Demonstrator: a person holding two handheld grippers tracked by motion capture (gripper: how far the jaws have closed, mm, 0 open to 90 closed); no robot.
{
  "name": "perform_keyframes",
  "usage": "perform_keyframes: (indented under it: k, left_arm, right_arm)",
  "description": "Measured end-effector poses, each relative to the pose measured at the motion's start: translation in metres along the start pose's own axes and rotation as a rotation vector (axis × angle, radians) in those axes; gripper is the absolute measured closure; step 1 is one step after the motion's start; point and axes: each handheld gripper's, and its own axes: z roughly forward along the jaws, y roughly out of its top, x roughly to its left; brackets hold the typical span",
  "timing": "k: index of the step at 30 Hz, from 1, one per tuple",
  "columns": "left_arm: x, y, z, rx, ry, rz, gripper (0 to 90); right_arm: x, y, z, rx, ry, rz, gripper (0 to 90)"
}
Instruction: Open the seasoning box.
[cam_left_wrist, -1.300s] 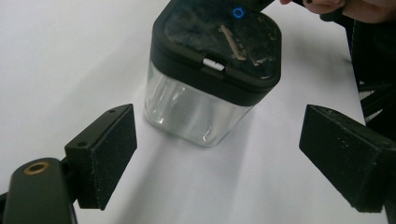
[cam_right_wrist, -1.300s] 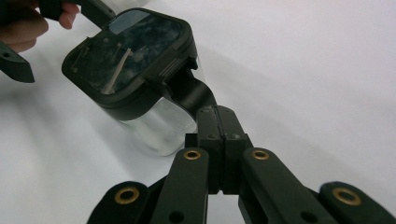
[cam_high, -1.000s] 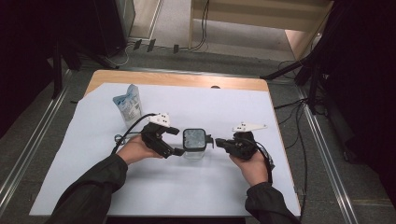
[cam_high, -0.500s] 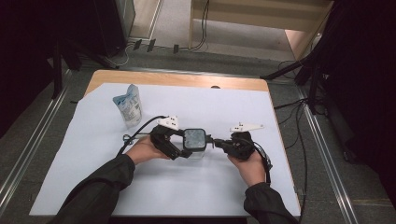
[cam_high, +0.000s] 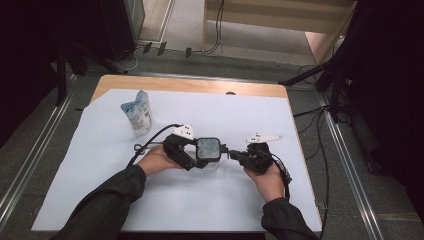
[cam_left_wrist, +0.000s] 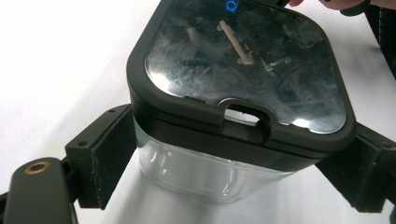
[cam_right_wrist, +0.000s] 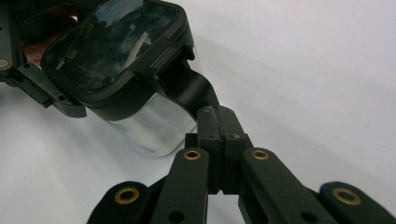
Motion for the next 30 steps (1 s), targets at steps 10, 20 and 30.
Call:
perform_keyframes:
  k: [10, 20, 30]
  left_arm:
    - [-0.001, 0.003, -0.003, -0.007, 0.014, -0.009, 13.4]
    - [-0.004, 0.008, -0.008, -0.011, 0.015, 0.005, 13.0]
    - [-0.006, 0.01, -0.012, -0.021, 0.022, 0.016, 13.7]
  right_arm:
    - [0.0, 0.001, 0.0, -0.003, 0.003, 0.001, 90.0]
    - [0.0, 0.001, 0.0, 0.0, -0.003, 0.001, 90.0]
    - [0.0, 0.001, 0.0, 0.002, -0.003, 0.003, 90.0]
